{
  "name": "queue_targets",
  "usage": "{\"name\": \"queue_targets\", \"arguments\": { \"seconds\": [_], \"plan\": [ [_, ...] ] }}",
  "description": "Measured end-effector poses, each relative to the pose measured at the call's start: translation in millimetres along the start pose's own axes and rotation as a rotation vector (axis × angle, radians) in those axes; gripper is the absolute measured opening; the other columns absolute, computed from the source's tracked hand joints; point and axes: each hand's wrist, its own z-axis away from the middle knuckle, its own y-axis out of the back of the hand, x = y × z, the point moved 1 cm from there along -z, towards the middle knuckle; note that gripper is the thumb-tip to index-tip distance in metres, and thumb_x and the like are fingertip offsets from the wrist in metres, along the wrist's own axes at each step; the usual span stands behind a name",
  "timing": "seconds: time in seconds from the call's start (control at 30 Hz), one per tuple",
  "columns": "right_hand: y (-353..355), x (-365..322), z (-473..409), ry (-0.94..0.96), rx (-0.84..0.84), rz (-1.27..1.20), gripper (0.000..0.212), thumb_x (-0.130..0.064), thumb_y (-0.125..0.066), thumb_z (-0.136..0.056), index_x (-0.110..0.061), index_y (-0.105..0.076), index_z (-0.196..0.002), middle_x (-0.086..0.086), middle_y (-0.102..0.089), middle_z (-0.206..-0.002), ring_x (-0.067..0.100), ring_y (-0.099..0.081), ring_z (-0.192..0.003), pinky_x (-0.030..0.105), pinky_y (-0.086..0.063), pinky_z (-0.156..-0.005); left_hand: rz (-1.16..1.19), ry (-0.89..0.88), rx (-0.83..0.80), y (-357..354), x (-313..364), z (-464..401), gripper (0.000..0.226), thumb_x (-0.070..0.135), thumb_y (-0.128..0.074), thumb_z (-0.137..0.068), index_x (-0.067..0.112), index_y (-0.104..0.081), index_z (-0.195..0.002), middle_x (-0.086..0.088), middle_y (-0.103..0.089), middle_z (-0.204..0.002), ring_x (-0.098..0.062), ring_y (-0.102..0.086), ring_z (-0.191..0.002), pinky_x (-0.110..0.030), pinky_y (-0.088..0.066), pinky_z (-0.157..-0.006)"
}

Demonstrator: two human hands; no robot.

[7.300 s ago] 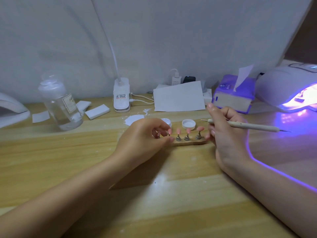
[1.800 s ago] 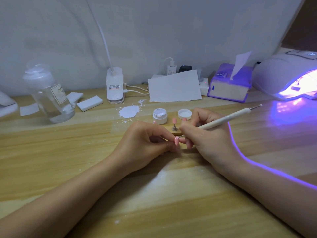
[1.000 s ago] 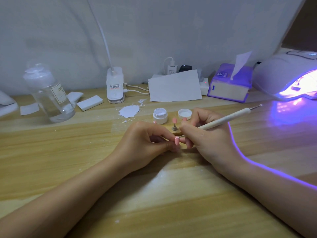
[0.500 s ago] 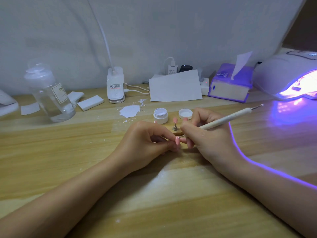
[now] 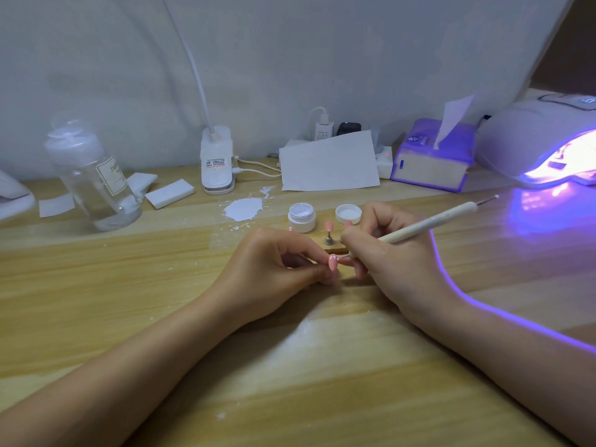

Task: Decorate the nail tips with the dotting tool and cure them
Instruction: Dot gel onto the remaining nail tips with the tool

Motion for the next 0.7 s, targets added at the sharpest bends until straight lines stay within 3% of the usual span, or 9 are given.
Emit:
{"name": "queue_targets", "arguments": {
  "seconds": [0.13,0.3,0.7],
  "plan": [
    [-1.2,-0.2,0.3,-0.004,-0.014,0.003,0.040,0.001,-0.057,-0.081,-0.009,-0.035,-0.049,-0.006,-0.040,-0.034,0.000,-0.043,-0.030,0.017,-0.038,-0.041,-0.015,-0.010,-0.003,0.5,-0.1,0.0,0.013,0.007,-0.070,-0.076,0.019,-0.072,-0.071,0.003,-0.071,-0.067,-0.004,-0.066,-0.062,-0.014,-0.049,-0.058],
    [-2.2,-1.6,1.5,-0.022,-0.046,-0.050,0.042,0.006,-0.056,-0.083,-0.009,-0.034,-0.051,-0.008,-0.041,-0.031,-0.001,-0.044,-0.029,0.009,-0.035,-0.037,-0.010,-0.006,0.000,0.2,0.8,-0.3,0.014,0.006,-0.070,-0.076,0.019,-0.072,-0.072,0.004,-0.071,-0.068,-0.004,-0.067,-0.063,-0.013,-0.048,-0.058],
    [-2.8,-1.3,1.3,-0.025,-0.049,-0.024,0.041,0.005,-0.056,-0.082,-0.009,-0.035,-0.050,-0.008,-0.046,-0.031,-0.001,-0.040,-0.029,0.009,-0.033,-0.036,-0.009,0.001,-0.004,0.5,1.5,-0.5,0.021,0.000,-0.070,-0.076,0.021,-0.072,-0.072,0.006,-0.072,-0.068,-0.007,-0.068,-0.065,-0.013,-0.049,-0.058]
  ]
}}
